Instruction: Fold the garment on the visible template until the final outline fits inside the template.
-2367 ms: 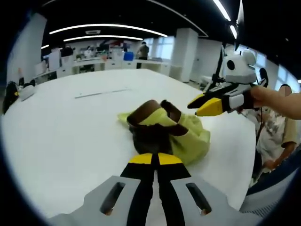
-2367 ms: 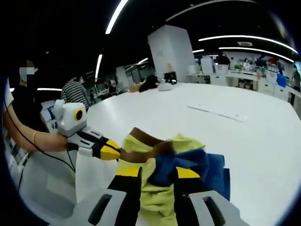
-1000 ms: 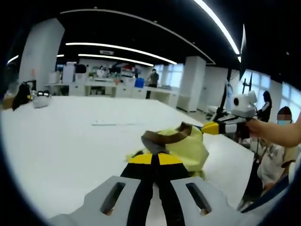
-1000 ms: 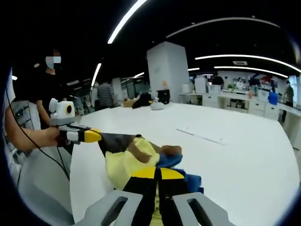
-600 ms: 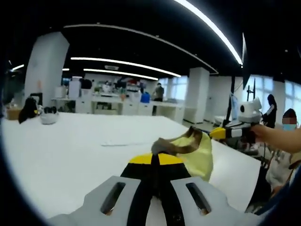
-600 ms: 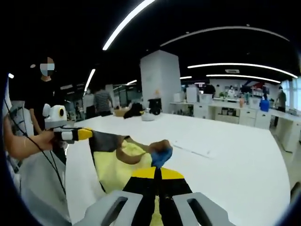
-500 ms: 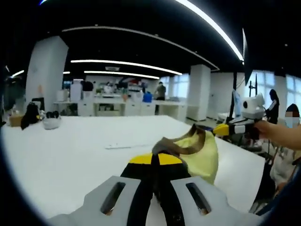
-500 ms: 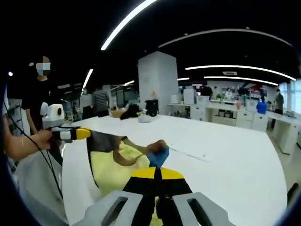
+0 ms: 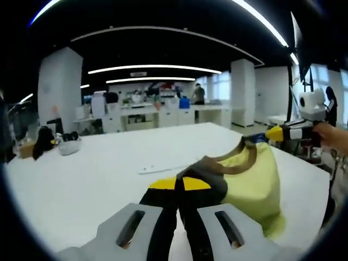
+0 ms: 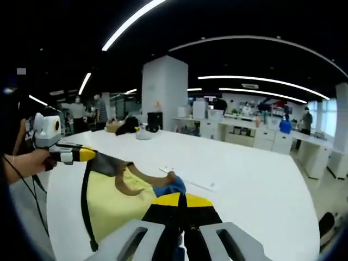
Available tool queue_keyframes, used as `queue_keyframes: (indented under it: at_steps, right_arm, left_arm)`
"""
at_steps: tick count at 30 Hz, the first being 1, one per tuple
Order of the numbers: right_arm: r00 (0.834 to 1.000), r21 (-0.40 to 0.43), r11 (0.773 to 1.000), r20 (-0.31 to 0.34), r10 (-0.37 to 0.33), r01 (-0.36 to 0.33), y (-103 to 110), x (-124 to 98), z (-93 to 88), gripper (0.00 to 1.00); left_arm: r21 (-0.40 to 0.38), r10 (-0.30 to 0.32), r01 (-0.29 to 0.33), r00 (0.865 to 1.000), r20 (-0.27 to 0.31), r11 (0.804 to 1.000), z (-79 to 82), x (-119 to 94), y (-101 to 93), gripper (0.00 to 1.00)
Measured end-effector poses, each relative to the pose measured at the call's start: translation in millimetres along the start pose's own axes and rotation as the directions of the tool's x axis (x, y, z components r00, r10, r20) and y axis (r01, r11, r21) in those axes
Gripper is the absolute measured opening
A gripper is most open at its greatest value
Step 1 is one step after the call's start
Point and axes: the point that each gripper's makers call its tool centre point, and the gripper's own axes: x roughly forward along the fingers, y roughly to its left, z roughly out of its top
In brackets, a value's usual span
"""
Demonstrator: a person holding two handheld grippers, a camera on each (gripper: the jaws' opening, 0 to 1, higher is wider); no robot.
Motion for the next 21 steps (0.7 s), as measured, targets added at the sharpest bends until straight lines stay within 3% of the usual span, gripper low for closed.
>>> queue_keyframes:
  at_steps: [14,21]
  right_arm:
    - [0.99,0.025,0.992,-0.075,-0.119,0.121,-42,54,-27.4,0.0]
    - [0.985,0.092,0.987,-0.126,-0.12,0.132,-51,83,-53.3,0.0]
  left_arm:
    - [-0.009,0.046,-0.047,0.994,-0.097,0.999,-44.1,64,24.8,0.0]
    - [-0.008,0.051,-0.053,0.986,-0.161,0.999,-71.4,90,31.3,0.0]
